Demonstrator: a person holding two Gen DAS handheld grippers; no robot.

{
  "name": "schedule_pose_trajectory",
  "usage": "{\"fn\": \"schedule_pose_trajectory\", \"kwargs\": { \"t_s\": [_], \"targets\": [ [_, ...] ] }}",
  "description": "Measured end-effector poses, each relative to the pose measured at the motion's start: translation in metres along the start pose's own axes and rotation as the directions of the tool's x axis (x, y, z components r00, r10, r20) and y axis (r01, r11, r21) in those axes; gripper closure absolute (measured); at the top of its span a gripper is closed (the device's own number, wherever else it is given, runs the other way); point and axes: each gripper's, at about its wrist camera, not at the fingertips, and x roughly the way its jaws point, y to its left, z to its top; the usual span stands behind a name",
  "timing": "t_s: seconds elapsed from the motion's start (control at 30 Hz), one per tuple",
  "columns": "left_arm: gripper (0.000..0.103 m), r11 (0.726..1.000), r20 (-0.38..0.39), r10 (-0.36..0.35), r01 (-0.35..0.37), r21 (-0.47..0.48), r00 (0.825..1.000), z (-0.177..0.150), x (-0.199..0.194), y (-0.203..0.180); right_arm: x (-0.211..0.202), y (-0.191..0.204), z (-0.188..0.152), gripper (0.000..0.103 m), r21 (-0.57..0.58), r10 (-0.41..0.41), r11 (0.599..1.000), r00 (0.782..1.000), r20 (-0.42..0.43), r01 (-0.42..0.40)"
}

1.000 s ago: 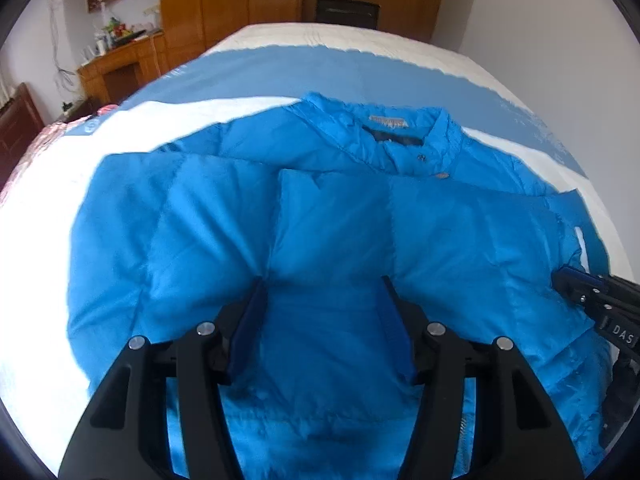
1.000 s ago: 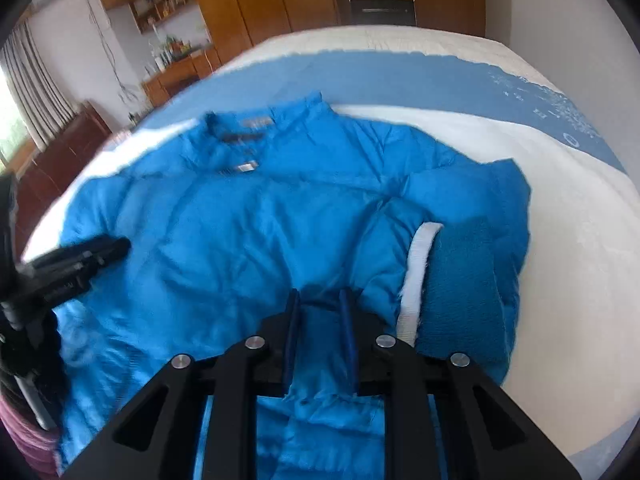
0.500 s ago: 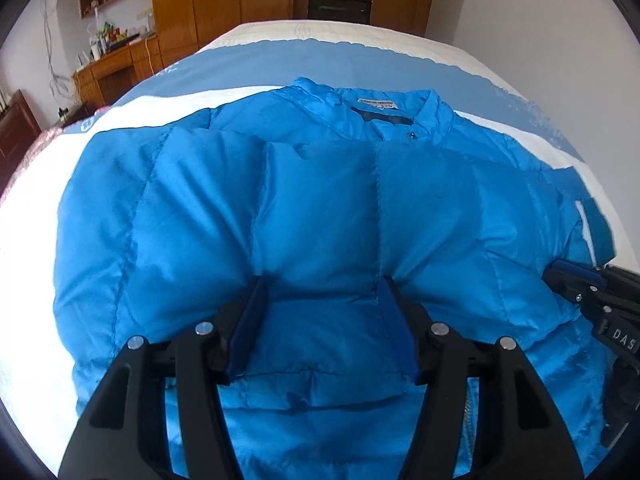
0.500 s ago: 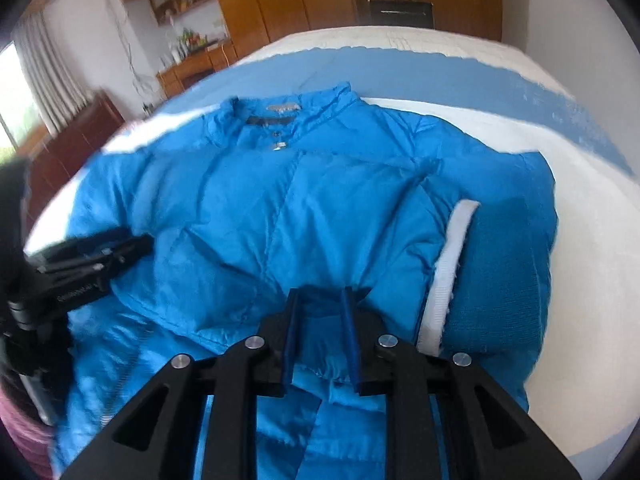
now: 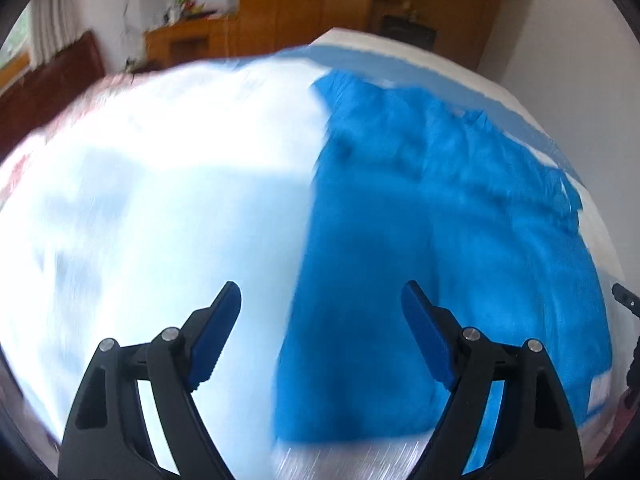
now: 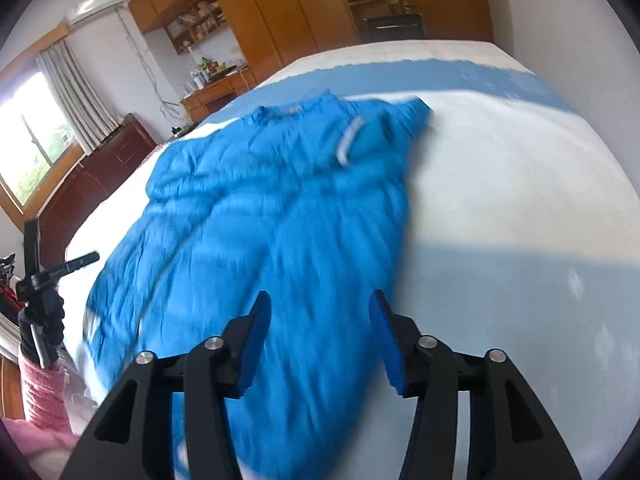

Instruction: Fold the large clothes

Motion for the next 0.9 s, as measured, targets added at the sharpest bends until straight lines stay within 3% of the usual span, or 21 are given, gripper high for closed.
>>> {"fn": "schedule_pose_trajectory", "kwargs": {
  "t_s": [0.23, 0.4, 0.53, 0.6, 0.67, 0.73, 0.77, 0.83, 0.9],
  "targets": [
    [0.020, 0.984, -0.052, -0.097, 0.088, -0.156, 0.994, -0.067, -0.018, 0.032, -0.024, -0.005, -0.067, 0.046, 0.097, 0.077, 0.993, 0.996, -0.045, -0.073],
    [0.020, 0.972, -0.039, -0.158, 0.149, -0.183, 0.987, -0.086, -0.020, 0.027, -0.028, 0.003, -0.096, 0.046, 0.105, 0.147, 0.985, 0.986, -0.082, -0.138],
    [0.020, 0.950, -0.038, -0.255, 0.243, -0.194, 0.966, -0.094, -0.018, 0.017, -0.022, 0.009, -0.104, 0.045, 0.111, 0.188, 0.978, 0.979, -0.081, -0.178],
    [0.024, 0.953, -0.035, -0.245, 0.234, -0.191, 0.969, -0.095, -0.015, 0.011, -0.017, 0.010, -0.106, 0.045, 0.127, 0.221, 0.969, 0.972, -0.077, -0.210],
    [0.036, 0.955, -0.029, -0.234, 0.224, -0.196, 0.972, -0.095, -0.014, 0.008, -0.014, 0.012, -0.108, 0.046, 0.131, 0.248, 0.962, 0.966, -0.068, -0.238],
    [0.041, 0.953, -0.024, -0.225, 0.215, -0.211, 0.974, -0.096, -0.013, 0.010, -0.010, 0.013, -0.108, 0.054, 0.143, 0.269, 0.955, 0.962, -0.054, -0.259],
    [0.049, 0.953, -0.022, -0.220, 0.210, -0.218, 0.975, -0.096, -0.013, 0.012, -0.009, 0.013, -0.109, 0.057, 0.153, 0.283, 0.950, 0.958, -0.048, -0.273],
    [0.062, 0.949, -0.014, -0.215, 0.206, -0.238, 0.976, -0.096, -0.012, 0.016, -0.003, 0.008, -0.109, 0.072, 0.191, 0.320, 0.932, 0.947, -0.036, -0.308],
    [0.073, 0.936, 0.001, -0.234, 0.226, -0.271, 0.972, -0.097, -0.013, 0.021, 0.001, 0.004, -0.110, 0.078, 0.224, 0.359, 0.912, 0.933, -0.029, -0.344]
  ]
}}
